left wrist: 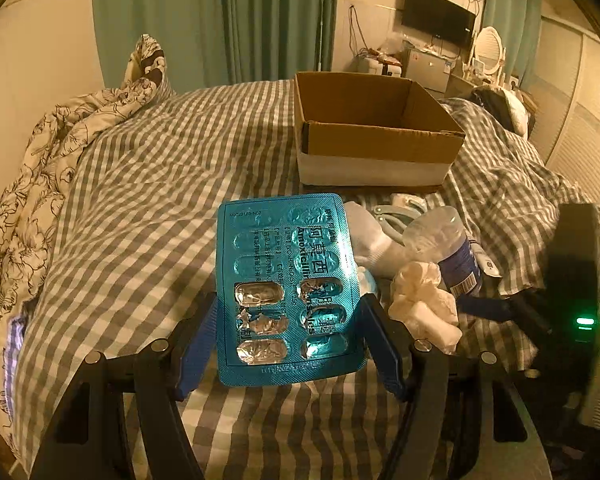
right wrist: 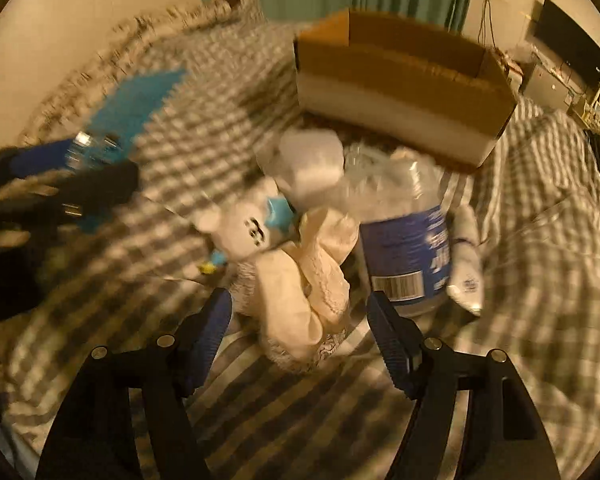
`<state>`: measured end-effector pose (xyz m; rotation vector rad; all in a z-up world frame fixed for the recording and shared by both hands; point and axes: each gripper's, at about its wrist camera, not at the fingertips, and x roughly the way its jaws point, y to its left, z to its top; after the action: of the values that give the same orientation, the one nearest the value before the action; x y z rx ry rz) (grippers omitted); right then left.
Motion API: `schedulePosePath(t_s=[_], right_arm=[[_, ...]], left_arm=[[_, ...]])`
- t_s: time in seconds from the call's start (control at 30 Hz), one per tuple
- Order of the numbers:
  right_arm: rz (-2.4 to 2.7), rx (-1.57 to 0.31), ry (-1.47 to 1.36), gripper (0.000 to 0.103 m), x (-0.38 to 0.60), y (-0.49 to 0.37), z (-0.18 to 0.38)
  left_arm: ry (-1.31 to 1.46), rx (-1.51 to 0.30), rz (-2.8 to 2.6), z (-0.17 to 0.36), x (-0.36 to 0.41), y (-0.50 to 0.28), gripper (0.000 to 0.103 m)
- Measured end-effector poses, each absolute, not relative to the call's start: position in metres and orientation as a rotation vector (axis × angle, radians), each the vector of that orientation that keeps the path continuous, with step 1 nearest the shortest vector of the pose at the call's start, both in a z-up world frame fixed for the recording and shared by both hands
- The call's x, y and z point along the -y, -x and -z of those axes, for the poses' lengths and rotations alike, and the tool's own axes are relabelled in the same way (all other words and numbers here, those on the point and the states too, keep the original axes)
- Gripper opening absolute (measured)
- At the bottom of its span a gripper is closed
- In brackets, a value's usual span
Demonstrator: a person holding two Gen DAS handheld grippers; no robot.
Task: Organize objects
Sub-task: 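Drop the blister pack into the box with the left tool while the right tool drops the sock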
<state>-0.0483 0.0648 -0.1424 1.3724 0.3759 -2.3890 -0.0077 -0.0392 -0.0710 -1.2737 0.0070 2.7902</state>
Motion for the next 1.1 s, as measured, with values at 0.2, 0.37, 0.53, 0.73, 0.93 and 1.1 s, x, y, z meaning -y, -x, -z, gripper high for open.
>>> schedulePosePath(t_s=[0.2,0.37,0.53,0.73,0.93,1.1], right_arm=[[2.433,-0.337,-1.221,0.015,-0.07,0.043,0.109],[2.52,-0.331,-0.99,0.015,-0.082,0.047,0.03],[2.601,-0.326,-0.819,0.015,-0.098,0.077,-0.051],[2.642,-0.311,-0.784,0.015,-0.113,0.136,-0.089],[2.622,-0.256,-0.899,0.015,-0.124,0.213,-0.063],[2.589,-0.208,-1.022,0.016,-0.13,0.27,-0.021]], left_arm=[[1.254,0.007,-2.797,0.065,0.042,0.013,0.071],[1.162,0.038,-2.804,0.034,0.042,0.033,0.071],[1.025,0.076,-2.798,-0.016,0.033,0.072,0.071],[0.908,0.056,-2.81,-0.057,0.013,0.139,0.071],[0.947,0.015,-2.78,-0.039,-0.01,0.212,0.071],[1.014,0.0,-2.737,0.004,-0.022,0.253,0.071]])
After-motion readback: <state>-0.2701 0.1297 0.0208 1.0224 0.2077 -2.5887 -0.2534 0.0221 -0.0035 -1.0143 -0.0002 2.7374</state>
